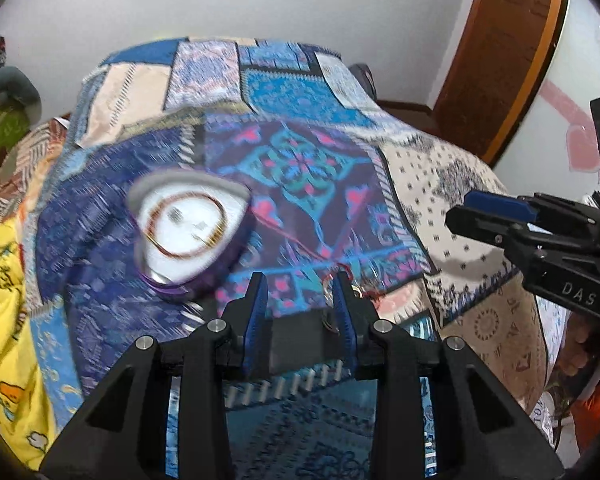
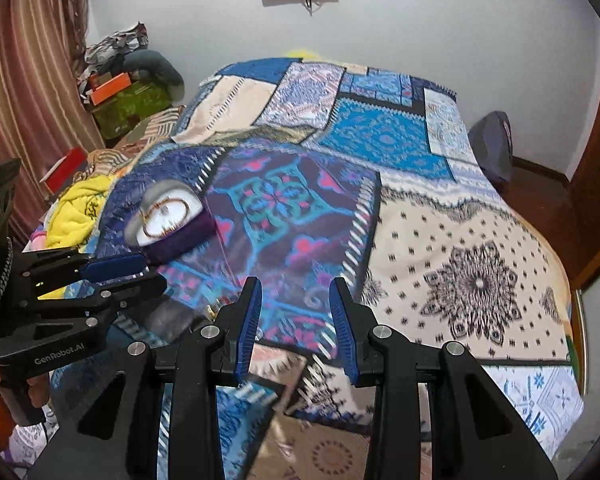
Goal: Organize jewelry
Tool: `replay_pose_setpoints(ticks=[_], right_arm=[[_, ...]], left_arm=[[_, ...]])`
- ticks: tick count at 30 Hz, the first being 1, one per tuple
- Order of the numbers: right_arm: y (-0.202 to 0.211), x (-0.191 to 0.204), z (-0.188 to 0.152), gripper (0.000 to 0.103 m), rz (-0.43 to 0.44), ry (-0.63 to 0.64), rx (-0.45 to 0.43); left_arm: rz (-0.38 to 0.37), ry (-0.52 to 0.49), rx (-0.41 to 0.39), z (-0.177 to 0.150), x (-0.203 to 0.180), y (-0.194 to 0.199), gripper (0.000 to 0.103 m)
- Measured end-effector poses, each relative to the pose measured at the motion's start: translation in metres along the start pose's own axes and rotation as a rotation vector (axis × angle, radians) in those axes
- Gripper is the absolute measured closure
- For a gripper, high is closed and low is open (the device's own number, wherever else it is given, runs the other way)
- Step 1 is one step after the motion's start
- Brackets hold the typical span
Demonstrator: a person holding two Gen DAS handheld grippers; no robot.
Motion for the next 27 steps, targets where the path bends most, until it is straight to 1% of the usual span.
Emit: replay_pose_setpoints(ticks=[6,11,16,18,24,27], right_arm=[[-0.017,-0.008,-0.016,0.071,0.017,-0.01,0.08],[-0.033,-0.007,-0.028,0.071,0.045,0.004,0.148],[-0.045,-0.002,-0.033,0.071,0.075,0.027,0.194],[-0.05,0.0,-0.032,0.071,0.074,0.036,0.203],[-0.057,0.009,-0.033,0.071,0.061,0.086,0.2],[-0.062,0.011,-0.031,0.071,0.074,0.093,0.204]], left_arm=[[-0.032,-0.008,0.07,-0.013,-0.01,-0.019,0.07],[-0.042,-0.026,0.101,-0.021,-0.016,-0.029,0.07],[-0.046,-0.047,0.096,-0.022,-0.02,-0.033,0.07],[-0.047,-0.051,0.094,-0.021,-0.02,-0.035,0.07],[-0.029,-0.057,0.074,-0.02,-0.019,-0.041,0.07],[-0.018,-0.061,0.066,-0.019,-0.02,-0.043,0.07]])
Point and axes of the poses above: each gripper's, at about its wrist camera, not at the fingertips, and y roughly against the way its jaws point, x to its left, z to its top, the point moved 1 cm from there along -y, roughly the way its jaws point, and after that the axes turned 6 degrees about -y, right-handed, at the moved point
